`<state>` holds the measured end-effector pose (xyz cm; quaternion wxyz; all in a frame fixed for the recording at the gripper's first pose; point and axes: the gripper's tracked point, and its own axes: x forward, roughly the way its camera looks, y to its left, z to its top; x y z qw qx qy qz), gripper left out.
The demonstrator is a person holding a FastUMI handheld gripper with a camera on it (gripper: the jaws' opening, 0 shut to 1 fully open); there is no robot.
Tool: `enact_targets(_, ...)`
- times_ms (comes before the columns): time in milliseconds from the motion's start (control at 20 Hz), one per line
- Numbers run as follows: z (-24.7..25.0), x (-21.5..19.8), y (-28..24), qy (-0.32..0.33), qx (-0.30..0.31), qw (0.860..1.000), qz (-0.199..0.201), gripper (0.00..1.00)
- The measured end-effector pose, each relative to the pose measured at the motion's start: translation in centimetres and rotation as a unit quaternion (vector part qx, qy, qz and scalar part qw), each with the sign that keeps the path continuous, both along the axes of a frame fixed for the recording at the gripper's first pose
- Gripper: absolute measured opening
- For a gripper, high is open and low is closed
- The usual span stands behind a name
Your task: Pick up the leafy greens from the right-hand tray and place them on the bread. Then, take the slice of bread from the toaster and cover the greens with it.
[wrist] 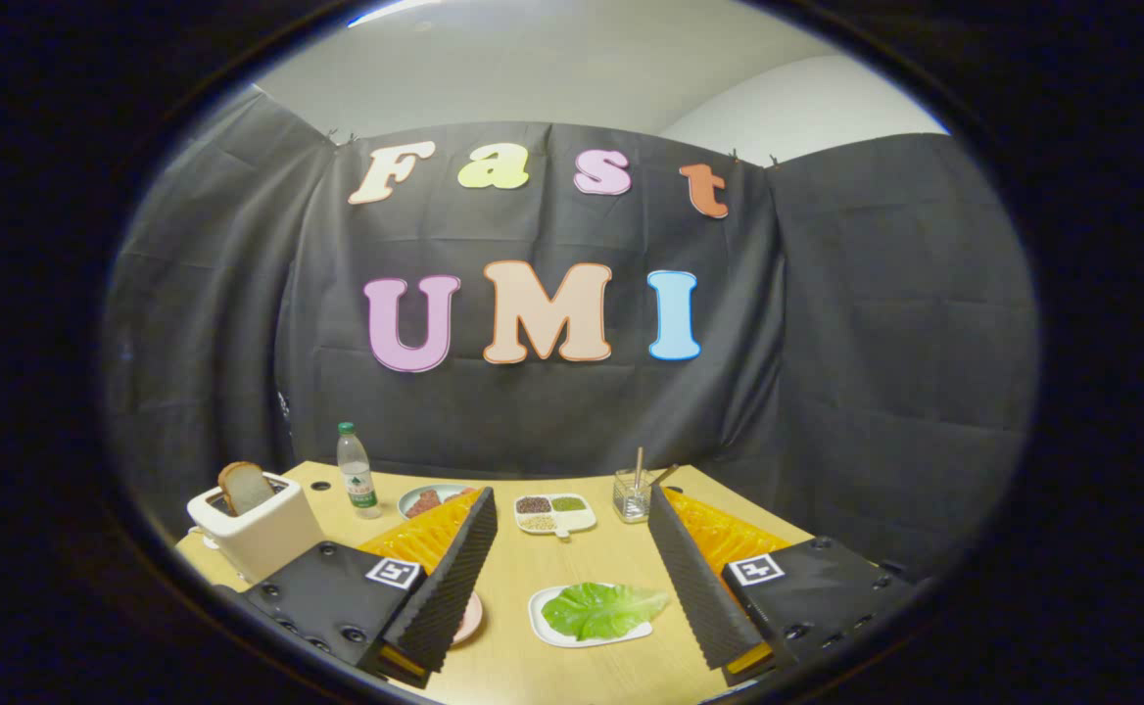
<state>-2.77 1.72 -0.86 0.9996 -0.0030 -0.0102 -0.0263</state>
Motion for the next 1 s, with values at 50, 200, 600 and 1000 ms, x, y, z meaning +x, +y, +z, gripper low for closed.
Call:
enact_targets(50,-0.5,0.3,-0.5,0.007,0.005,1.0,-0.002,0.98)
enact_targets(200,-2.7,1.8,-2.0,0.03,0.013,0.999,-0.001,0.98)
enact_targets(600,-11.5,8.0,-7.3,0.137,0.028,0.99,0.006,0.99)
enact_targets(1000,-22.8,12.9,-11.1,0.265,0.039,0.963,0.027,0.99)
